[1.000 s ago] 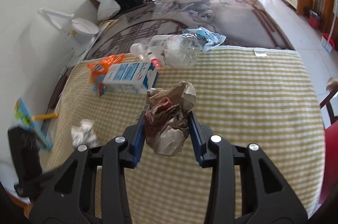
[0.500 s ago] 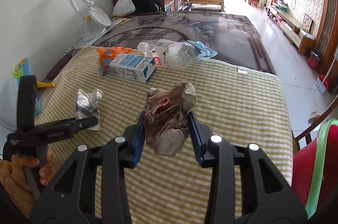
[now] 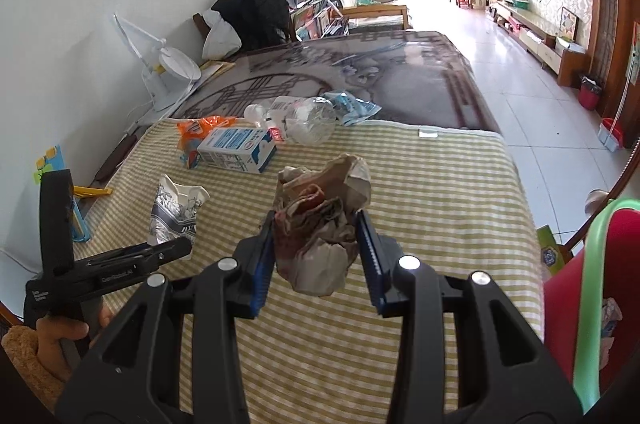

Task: Collect trash
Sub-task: 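Grasp a second white cup with the left tool alongside the first while the right tool holds the bag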

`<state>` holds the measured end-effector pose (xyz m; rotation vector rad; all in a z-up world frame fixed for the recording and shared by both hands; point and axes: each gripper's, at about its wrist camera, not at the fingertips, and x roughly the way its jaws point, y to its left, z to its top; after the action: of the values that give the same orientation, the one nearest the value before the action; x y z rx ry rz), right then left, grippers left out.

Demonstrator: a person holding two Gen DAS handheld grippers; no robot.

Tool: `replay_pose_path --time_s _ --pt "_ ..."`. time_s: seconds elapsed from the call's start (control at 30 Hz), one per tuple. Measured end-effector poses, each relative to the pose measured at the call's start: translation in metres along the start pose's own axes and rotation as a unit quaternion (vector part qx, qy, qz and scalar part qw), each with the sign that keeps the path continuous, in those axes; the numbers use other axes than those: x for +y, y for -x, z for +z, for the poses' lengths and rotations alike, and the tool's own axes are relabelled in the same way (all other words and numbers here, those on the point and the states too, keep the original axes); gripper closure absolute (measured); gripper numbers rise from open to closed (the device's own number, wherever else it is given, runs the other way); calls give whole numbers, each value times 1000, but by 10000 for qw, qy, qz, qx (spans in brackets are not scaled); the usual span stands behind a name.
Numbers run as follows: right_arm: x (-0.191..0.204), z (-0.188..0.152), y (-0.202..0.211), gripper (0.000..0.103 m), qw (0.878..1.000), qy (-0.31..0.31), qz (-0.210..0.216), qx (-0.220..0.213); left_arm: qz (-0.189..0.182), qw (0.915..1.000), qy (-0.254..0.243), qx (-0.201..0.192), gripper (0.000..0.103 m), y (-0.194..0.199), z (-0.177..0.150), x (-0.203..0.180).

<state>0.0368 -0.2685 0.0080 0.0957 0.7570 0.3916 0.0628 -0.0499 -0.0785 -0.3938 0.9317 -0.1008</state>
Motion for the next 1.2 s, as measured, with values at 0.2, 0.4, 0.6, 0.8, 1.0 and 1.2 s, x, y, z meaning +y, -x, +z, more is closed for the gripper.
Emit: replay_pose_path --time_s 0.2,0.4,0.6,0.8,1.0,1.2 --pt "-12 -3 12 65 9999 -122 16 -105 59 9996 -210 175 55 -7 -7 -21" --pt "-28 -8 19 65 9992 -373 79 -102 200 9983 189 512 43 -21 -20 -6" --pt "-38 -9 17 65 9977 -642 204 -28 220 9986 199 445 39 -24 -10 -8" --pt "-34 -10 14 65 9985 -511 172 5 213 9988 63 425 55 -25 -13 -17" --pt "-34 -10 13 65 9986 -496 183 14 102 9994 128 309 57 -9 -15 -17" --pt "-36 -10 15 65 9985 -520 164 -29 -127 9997 -12 230 57 11 -18 -33"
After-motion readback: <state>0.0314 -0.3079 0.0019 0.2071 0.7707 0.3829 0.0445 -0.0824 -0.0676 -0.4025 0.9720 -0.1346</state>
